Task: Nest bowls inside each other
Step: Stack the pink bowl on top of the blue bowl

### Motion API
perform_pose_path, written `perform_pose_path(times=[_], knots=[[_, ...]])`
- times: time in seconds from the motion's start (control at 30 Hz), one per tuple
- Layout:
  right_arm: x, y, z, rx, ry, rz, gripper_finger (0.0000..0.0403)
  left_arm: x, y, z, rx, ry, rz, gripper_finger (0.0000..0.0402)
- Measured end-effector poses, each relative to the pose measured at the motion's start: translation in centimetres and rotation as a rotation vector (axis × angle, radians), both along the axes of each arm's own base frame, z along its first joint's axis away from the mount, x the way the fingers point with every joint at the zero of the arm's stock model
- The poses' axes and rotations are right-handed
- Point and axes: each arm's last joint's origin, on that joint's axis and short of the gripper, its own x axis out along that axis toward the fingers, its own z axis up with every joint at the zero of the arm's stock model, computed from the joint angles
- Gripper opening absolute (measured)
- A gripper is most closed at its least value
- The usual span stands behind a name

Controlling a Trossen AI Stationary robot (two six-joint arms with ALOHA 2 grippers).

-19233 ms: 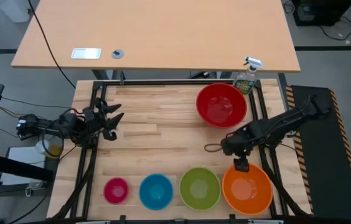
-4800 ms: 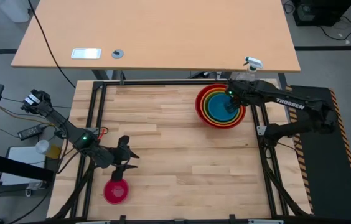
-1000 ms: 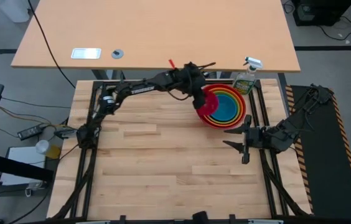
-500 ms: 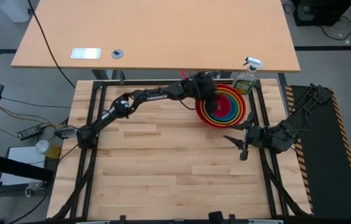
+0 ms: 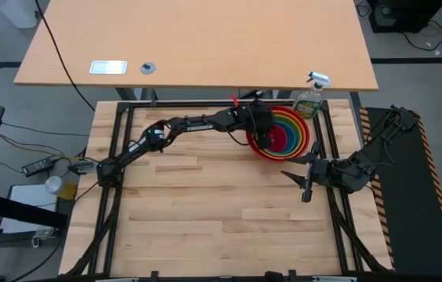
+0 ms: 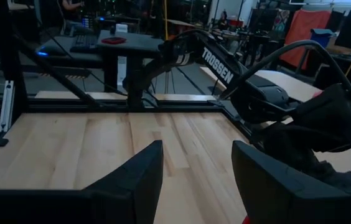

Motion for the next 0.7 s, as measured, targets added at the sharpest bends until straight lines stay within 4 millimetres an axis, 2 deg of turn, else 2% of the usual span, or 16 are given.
perform_pose_path(times=[0.13,0.43,0.7], knots=[[0.00,0.00,0.00,0.007,-0.002,-0.001,0.0196,0.00,-0.03,-0.01,0.007,0.004,-0.006,0.0050],[0.01,0.01,0.05,0.012,-0.007,-0.001,0.0196,0.06,-0.26,-0.01,0.024,0.010,-0.021,0.0141],[0.01,0.00,0.06,0.013,-0.009,-0.004,0.0196,-0.02,-0.07,0.81,0.033,-0.021,-0.017,0.0162]])
